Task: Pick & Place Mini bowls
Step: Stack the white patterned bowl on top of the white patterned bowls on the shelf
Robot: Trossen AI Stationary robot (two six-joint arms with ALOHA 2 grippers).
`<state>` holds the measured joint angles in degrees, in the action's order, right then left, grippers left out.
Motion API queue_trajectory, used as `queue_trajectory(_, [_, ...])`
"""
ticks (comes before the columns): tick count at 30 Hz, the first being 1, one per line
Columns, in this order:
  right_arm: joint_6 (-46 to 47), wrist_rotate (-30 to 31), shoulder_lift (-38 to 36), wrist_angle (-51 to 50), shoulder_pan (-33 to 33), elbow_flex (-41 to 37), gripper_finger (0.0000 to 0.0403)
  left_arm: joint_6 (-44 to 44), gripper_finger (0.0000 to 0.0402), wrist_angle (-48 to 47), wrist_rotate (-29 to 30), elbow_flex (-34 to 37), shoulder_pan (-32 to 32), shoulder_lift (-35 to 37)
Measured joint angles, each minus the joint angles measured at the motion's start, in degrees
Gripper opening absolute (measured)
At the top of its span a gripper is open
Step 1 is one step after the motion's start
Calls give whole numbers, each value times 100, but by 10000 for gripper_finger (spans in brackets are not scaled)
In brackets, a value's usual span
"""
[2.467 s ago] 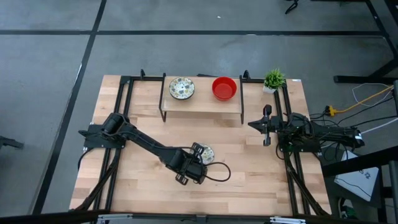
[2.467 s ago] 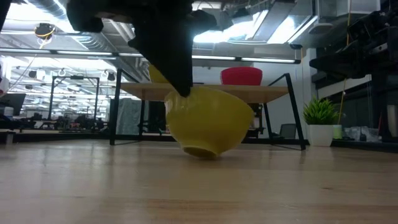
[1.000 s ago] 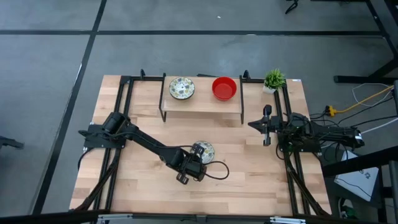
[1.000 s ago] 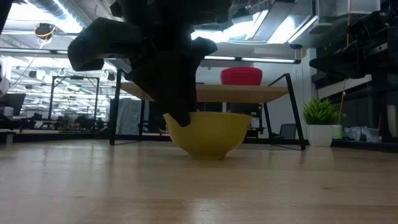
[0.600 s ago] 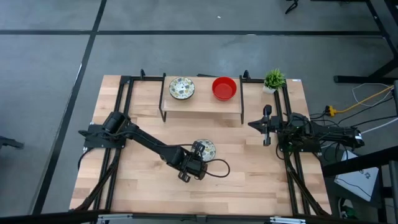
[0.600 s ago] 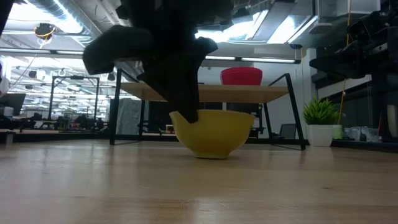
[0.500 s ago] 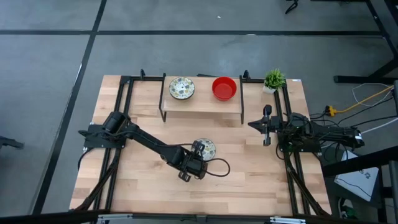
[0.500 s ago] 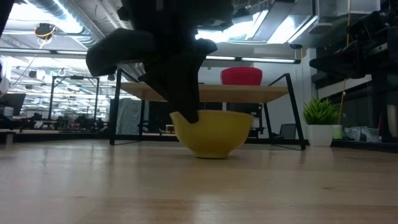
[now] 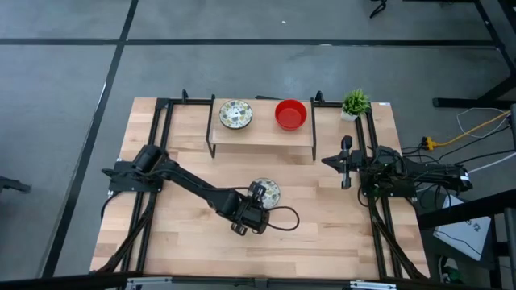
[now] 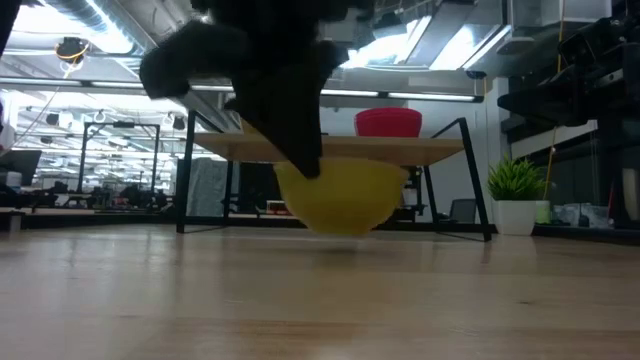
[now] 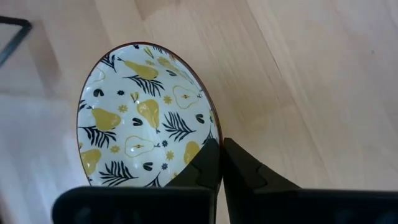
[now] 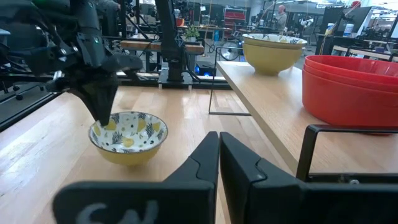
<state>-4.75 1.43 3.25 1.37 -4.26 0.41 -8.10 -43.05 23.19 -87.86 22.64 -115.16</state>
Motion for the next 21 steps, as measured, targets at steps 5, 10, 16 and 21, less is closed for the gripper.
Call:
queue_trajectory(5, [0,1,-1,1,-1,1,17,0,3,-462,268,-319,117,5])
queue_trajectory(10, [0,1,0,1,-1,-1,17,158,3,-1040,556,-669,246,9])
queue_trajectory(16, [0,1,0,0,1,0,17,352,2,-1617,662,-995,381,18])
queue_trajectory(21, [0,1,0,0,1,0,17,670,2,-2270,964,-1328,537,22])
